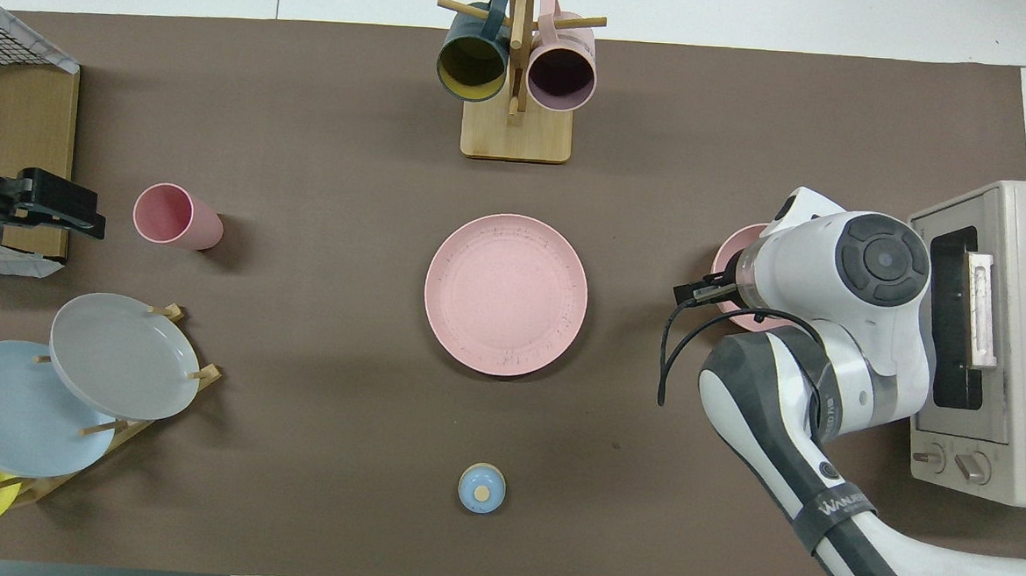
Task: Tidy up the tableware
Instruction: 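Reach the right gripper to the pink bowl and grasp its rim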
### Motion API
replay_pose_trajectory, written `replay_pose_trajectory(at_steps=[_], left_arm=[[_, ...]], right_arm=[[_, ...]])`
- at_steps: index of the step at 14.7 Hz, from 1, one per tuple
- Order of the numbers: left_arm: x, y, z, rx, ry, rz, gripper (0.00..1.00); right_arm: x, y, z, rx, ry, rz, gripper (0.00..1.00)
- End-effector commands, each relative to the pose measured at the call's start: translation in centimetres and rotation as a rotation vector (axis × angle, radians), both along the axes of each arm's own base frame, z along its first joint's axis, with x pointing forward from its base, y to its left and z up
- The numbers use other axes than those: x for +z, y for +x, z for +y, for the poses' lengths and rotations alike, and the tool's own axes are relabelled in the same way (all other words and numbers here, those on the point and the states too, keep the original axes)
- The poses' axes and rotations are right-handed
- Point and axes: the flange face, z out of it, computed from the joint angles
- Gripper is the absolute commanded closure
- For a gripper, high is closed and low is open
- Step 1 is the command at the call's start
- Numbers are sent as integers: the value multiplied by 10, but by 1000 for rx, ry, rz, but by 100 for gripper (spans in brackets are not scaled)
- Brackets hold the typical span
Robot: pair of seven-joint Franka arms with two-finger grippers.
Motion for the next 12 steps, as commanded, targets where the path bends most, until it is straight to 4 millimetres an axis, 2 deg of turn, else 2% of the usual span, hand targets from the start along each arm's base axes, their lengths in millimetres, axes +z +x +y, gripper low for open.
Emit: replay_pose_trajectory(at_steps=[1, 5, 7, 8, 10, 12], left_arm=[[4, -6, 2, 10, 21, 0, 0], [3, -7, 2, 13, 22, 5, 0], [6, -7, 4, 16, 21, -6, 0], [6, -7, 5, 19, 21, -8, 0], [6, -6, 5, 19, 21, -11, 0], [6, -6, 5, 18, 20, -12, 0]], right_arm=[[-9, -1, -1, 12, -21, -11, 42], [-14, -4, -1, 14, -23, -5, 62], [-17, -5, -2, 16, -17, -24, 68], [-18, -6, -2, 17, -16, -27, 75], [-19, -7, -2, 19, -17, -23, 100], [-18, -7, -1, 24, -23, -21, 100]])
